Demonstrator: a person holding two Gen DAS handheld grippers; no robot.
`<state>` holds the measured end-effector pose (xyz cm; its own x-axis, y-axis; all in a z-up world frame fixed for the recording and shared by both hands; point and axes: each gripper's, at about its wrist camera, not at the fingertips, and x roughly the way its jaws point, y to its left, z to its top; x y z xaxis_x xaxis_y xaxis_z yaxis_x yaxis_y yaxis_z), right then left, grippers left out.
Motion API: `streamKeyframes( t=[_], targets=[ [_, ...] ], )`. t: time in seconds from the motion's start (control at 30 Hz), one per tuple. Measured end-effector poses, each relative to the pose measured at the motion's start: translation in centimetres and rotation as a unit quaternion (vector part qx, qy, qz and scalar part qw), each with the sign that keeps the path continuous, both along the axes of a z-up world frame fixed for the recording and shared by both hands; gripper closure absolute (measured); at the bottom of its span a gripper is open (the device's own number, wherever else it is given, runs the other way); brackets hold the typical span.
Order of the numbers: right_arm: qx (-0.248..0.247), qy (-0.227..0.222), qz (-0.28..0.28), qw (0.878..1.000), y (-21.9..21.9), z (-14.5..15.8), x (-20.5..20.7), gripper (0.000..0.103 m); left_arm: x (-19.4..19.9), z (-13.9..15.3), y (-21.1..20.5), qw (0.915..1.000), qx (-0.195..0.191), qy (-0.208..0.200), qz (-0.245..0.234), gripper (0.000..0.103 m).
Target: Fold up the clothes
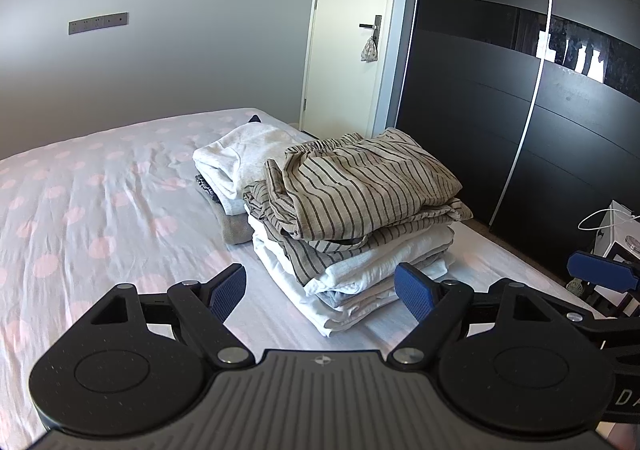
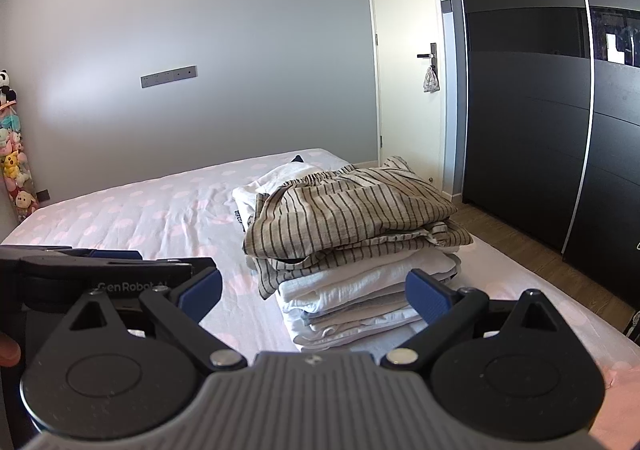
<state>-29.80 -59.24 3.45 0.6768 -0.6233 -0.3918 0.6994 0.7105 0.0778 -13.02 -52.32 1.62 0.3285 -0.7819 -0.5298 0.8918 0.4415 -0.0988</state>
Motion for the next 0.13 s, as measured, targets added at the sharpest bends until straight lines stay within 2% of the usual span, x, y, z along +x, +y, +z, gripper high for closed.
streamKeyframes(
  t=[0.13],
  targets=[
    [0.003, 0.001, 0.002, 1.000, 0.13, -0.19, 0.00, 0.004, -0.06, -0.06, 0.12, 1.0000, 0.000, -0.006, 0.000, 0.022]
  ],
)
